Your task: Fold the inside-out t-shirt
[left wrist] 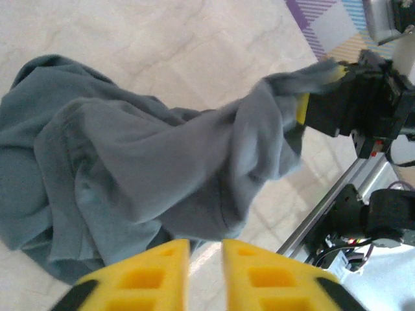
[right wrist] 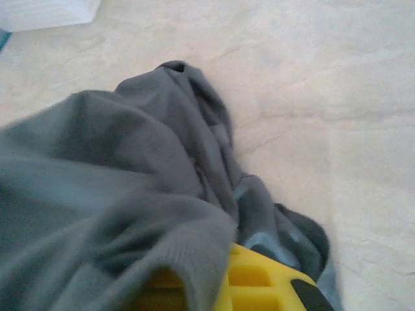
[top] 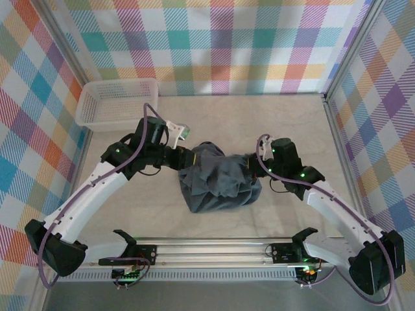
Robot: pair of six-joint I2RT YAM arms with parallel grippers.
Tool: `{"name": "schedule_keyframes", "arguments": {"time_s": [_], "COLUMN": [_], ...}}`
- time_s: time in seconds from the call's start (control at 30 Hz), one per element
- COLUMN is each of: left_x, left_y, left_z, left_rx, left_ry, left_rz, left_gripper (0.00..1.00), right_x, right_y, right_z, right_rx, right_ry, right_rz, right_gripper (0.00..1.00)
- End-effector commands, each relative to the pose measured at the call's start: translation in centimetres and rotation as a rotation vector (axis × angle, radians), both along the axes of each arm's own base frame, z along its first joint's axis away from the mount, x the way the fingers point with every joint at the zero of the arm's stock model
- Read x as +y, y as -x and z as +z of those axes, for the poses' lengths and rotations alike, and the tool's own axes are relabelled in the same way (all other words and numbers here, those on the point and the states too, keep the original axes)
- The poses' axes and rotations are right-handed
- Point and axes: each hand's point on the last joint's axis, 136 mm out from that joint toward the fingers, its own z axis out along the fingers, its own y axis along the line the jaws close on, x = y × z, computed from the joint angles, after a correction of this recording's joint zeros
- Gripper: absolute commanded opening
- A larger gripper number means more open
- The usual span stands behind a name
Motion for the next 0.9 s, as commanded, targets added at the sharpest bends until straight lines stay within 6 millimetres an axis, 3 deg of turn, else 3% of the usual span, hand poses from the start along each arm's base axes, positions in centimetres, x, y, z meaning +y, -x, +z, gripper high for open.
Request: {"name": "schedule_keyframes", "arguments": {"time_s": [0.0,0.13,0.23,0.37,0.5,0.7,0.87], "left_x": [-2.4,-4.8,-6.1,-8.7,-9.0,-8.8,-9.1], "left_y": [0.3,-0.3,-0.2,0.7,-1.2,-2.6,-3.7], "left_z": [0.1,-0.8,-1.7,-3.2,-5.7,-5.1,-5.4], "left_rx": [0.036,0.101,0.112,0.111,0.098,-0.115,-0.203], "left_ry": [0.162,0.308,0.290,0.237,0.162,0.083,-0.005], "left_rz": [-0.077,-0.089,-0.119,-0.167,-0.102,-0.131,-0.150], "left_gripper": [0.31,0.36,0.41,0.46,0.49,0.71,0.73], "right_x": [4.8,6.1,6.1,6.2,6.3,6.7,7.0], "right_y": [2.2,2.8,2.9,3.1,3.6,4.5,4.7], "right_z": [3.6,4.5,4.9,7.0,8.8,9.3,9.5], "right_rx": [-0.021,-0.015,-0.028,-0.073,-0.133,-0.124,-0.105], "right_ry": [-0.224,-0.267,-0.268,-0.298,-0.333,-0.364,-0.376], "right_rz": [0.276,0.353,0.357,0.375,0.396,0.451,0.472], "right_gripper": [0.00,0.00,0.00,0.00,0.00,0.00,0.00]}}
